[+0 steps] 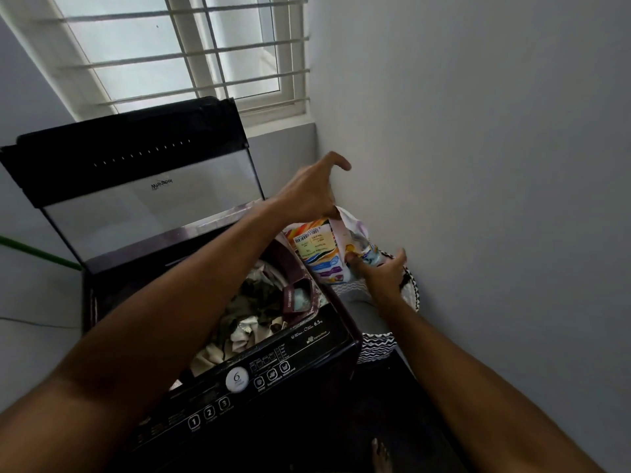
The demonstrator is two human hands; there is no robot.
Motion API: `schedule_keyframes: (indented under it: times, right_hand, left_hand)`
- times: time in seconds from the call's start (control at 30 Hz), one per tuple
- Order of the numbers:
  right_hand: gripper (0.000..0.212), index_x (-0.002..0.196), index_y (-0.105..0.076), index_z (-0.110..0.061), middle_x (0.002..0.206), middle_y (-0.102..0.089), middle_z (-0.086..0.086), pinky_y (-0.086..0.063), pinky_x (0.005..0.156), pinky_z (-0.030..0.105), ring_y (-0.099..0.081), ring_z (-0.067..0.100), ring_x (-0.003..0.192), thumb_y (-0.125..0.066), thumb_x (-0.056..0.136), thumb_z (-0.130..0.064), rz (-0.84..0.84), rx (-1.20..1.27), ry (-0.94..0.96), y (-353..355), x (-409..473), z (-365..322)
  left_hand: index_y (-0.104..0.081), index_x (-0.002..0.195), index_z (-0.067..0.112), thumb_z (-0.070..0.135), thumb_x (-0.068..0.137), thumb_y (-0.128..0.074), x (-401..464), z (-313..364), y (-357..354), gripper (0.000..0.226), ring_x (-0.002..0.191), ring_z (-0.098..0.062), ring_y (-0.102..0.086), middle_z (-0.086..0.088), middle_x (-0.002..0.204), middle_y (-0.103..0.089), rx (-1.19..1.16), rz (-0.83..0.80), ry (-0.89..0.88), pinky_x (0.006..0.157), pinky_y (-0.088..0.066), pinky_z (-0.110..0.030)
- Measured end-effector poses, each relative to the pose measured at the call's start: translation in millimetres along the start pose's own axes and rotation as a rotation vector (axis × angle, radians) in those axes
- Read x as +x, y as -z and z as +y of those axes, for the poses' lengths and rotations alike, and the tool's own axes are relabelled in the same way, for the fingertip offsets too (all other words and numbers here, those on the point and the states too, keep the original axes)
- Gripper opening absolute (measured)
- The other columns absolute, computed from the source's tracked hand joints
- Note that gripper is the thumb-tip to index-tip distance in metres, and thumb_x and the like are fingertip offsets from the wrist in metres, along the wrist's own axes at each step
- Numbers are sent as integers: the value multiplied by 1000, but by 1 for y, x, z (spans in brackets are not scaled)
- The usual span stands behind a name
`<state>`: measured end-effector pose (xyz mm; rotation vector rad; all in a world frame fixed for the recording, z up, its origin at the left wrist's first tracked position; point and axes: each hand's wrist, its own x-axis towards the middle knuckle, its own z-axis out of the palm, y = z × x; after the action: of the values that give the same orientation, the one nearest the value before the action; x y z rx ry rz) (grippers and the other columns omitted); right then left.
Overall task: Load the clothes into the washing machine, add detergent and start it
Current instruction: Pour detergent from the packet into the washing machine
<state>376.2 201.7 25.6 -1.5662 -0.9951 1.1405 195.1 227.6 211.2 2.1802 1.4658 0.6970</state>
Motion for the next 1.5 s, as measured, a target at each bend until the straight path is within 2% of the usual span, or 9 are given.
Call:
schedule_keyframes:
  times: [0.13,0.27,0.4,0.53,0.73,0.9,1.23,1.4,1.5]
  right_hand:
    - [81,131,-48,-31,124,-64,7,-52,94,46,-60,26,113,-77,64,-66,-131,-423,421,-9,12,-28]
    - [45,88,-70,-4,76,-72,16,-57,63,42,-69,35,70,-73,83,-48,-288,-363,427,-15,16,-45]
    - [53,80,-67,8,74,-67,28,-51,60,38,-63,37,65,-69,84,-44,-338,-381,356,-16,15,-22]
    - [33,89,-70,7,85,-71,25,-55,70,48,-69,41,79,-68,93,-26,-341,-333,292,-14,17,-19]
    - [32,102,-72,0,90,-72,14,-56,74,43,-69,32,83,-77,85,-26,-314,-316,293,-13,24,-28]
    - [40,95,-75,-5,89,-76,17,-61,73,53,-75,32,80,-85,74,-37,-271,-160,168,-12,40,-39]
    - [35,102,-74,-16,97,-77,9,-61,80,48,-75,26,88,-86,74,-33,-462,-155,130,-9,47,-20]
    - [57,110,-70,-20,107,-75,4,-60,84,46,-72,20,97,-93,60,-35,-599,-242,143,-9,55,-14]
    - [45,111,-66,-20,108,-73,1,-60,85,40,-70,20,102,-87,72,-15,-757,-304,122,-7,56,-10]
  left_hand:
    - [-43,128,21,13,69,-86,6,6,4,73,62,-14,-59,-4,74,-62,67,-2,-60,57,-44,-20]
    - [-46,126,22,19,71,-86,8,-1,7,68,65,-13,-61,-1,75,-62,103,-18,-52,60,-47,-22]
    - [-45,138,24,25,76,-82,-7,-27,-10,72,88,-13,-61,5,94,-63,144,-58,39,84,-52,-33]
    - [-42,142,23,39,68,-85,-41,-57,-23,87,114,-13,-54,-1,124,-60,-27,195,113,91,-49,-31]
    - [-62,117,13,32,78,-79,-84,-88,-65,47,102,-12,-60,-4,118,-63,-255,393,376,75,-52,-18]
    - [-70,80,10,30,78,-80,-66,-73,-67,22,77,-8,-67,-1,88,-69,-196,492,348,65,-58,-22]
    - [-61,96,13,31,91,-67,-70,-81,-85,20,82,-13,-72,-2,93,-71,-386,441,486,68,-61,-31]
    - [-61,111,10,32,98,-57,-70,-79,-91,26,86,-10,-71,-2,101,-72,-420,415,480,72,-62,-32]
    - [-61,111,11,33,99,-53,-67,-79,-96,26,84,-6,-71,1,100,-72,-430,451,506,70,-61,-27]
